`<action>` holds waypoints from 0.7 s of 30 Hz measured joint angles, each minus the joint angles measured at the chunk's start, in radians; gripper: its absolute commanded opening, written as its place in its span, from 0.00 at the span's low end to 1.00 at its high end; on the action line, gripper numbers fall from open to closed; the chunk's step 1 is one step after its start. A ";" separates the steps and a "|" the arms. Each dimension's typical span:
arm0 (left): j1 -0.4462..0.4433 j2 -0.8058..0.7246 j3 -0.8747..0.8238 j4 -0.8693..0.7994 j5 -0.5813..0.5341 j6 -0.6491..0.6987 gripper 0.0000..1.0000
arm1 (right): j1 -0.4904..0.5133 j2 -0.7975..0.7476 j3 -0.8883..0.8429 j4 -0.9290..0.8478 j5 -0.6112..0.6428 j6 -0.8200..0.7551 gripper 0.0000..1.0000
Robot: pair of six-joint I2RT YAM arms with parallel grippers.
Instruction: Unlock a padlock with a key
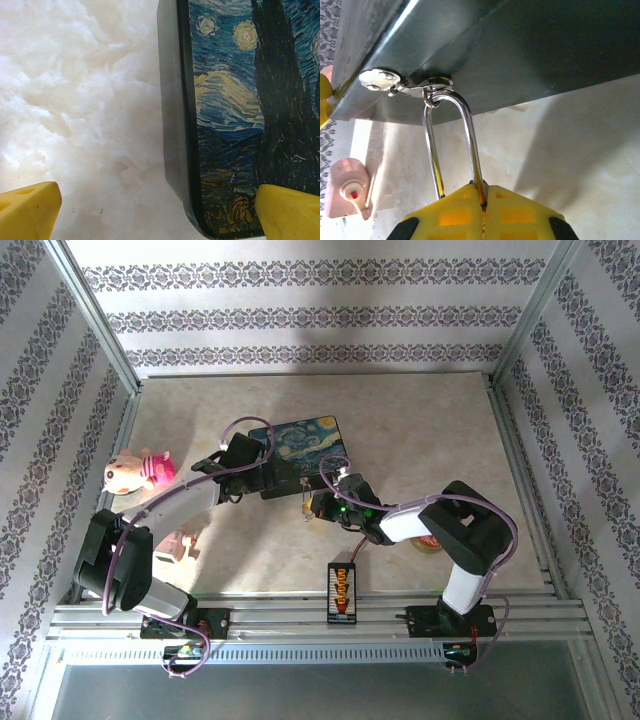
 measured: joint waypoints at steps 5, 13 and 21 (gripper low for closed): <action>-0.015 0.018 0.008 0.023 0.002 -0.002 0.99 | 0.011 -0.018 0.019 -0.061 0.074 -0.015 0.00; -0.039 0.030 0.006 0.059 -0.002 -0.015 0.99 | 0.013 -0.023 0.020 -0.066 0.145 0.070 0.00; -0.044 0.018 -0.024 0.101 -0.002 -0.042 0.99 | 0.031 -0.024 0.006 -0.018 0.203 0.186 0.00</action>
